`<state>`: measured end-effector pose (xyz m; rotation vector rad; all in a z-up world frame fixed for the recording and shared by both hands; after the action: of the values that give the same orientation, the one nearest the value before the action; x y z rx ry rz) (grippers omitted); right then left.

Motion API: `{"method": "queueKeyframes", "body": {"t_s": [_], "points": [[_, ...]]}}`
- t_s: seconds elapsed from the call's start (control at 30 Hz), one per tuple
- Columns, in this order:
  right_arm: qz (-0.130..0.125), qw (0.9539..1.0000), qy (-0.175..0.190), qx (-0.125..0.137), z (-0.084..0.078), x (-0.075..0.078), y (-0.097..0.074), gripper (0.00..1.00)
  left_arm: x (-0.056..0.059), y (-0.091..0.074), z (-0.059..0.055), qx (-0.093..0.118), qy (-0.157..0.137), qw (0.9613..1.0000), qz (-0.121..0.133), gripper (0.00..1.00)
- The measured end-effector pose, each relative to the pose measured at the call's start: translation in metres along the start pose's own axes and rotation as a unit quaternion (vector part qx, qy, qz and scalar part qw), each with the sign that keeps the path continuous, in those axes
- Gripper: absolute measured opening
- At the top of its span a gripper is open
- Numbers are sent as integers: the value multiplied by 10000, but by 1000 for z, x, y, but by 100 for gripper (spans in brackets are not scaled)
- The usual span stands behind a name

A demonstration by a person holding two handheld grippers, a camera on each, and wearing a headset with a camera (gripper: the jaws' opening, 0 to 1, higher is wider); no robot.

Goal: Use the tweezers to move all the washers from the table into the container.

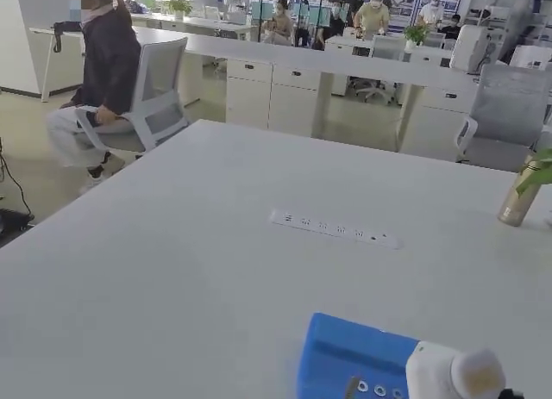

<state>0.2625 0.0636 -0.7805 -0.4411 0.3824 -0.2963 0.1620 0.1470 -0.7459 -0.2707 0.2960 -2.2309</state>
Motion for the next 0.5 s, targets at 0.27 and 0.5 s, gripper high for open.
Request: {"method": "queueKeyframes", "body": {"t_s": [0.27,0.5], "points": [[89,9969,-760,-156,-2,-2,1,4,0,0,0,-4,13,10000,0,70],[90,9926,-1192,-215,-5,-6,3,3,0,0,0,-14,19,10000,-1,70]]}}
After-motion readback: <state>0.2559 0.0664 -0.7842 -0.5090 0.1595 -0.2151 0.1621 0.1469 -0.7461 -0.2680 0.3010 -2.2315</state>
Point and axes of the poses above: the centre of the closed fingertips' face, and the gripper's own axes: y roughly forward along the fingers, x roughly to its right, z roughly out of its top, the point moved 7 cm from there along -y, roughly backward along the fingers, and after that the axes turned 6 degrees about x, right-handed, at the moved point
